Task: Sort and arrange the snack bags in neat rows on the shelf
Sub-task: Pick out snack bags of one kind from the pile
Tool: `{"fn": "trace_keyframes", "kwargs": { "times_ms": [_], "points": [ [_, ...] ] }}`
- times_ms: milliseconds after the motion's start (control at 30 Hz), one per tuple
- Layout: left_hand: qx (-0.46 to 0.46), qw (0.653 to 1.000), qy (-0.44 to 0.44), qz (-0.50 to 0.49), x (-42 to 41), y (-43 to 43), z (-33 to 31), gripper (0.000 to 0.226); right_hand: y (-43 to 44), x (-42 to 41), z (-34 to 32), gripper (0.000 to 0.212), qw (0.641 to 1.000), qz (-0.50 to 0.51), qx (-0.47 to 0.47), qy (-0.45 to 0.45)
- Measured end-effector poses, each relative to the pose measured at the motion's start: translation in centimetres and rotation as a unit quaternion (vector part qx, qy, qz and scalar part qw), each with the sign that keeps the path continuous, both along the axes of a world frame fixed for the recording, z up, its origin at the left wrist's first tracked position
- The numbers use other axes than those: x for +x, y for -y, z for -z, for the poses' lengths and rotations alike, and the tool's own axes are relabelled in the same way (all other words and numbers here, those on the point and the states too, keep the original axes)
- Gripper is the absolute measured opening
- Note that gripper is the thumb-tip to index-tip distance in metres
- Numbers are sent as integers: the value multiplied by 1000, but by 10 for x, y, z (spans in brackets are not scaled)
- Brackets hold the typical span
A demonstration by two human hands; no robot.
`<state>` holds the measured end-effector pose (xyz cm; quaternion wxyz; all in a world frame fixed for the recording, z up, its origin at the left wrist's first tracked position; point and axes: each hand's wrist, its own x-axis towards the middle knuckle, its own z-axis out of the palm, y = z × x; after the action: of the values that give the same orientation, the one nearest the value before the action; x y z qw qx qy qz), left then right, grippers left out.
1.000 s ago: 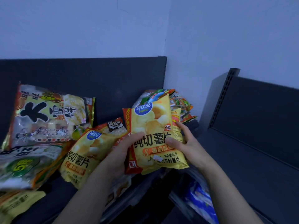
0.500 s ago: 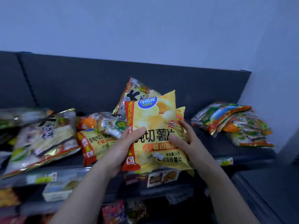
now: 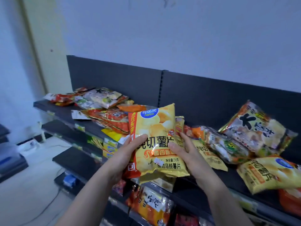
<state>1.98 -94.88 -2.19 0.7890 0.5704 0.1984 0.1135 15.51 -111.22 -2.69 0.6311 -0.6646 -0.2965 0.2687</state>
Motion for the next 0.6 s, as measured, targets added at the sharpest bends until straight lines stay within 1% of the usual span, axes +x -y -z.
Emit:
{"fn": "trace_keyframes", "kwargs": {
  "times_ms": [67, 133, 333, 500, 600],
  "points": [
    [1, 1000, -6, -26, -19, -31, -1, 68, -41, -7, 1, 128, 1000, -24, -11, -1],
    [-1, 999, -8, -52, -39, -66, -3, 70, -87, -18, 1, 132, 999, -51, -9, -2],
    [4, 994, -27, -107, -99, -187, -5, 74, -227, -60, 6, 133, 995, -95, -18, -15],
    [15, 989, -32, -140, -144, -280, -11, 62, -338, -98, 9, 131, 992, -123, -27, -21],
    [7, 987, -42, -158, -161, -328, -8, 62, -392, -114, 15, 129, 990, -130, -39, -24]
  ]
}}
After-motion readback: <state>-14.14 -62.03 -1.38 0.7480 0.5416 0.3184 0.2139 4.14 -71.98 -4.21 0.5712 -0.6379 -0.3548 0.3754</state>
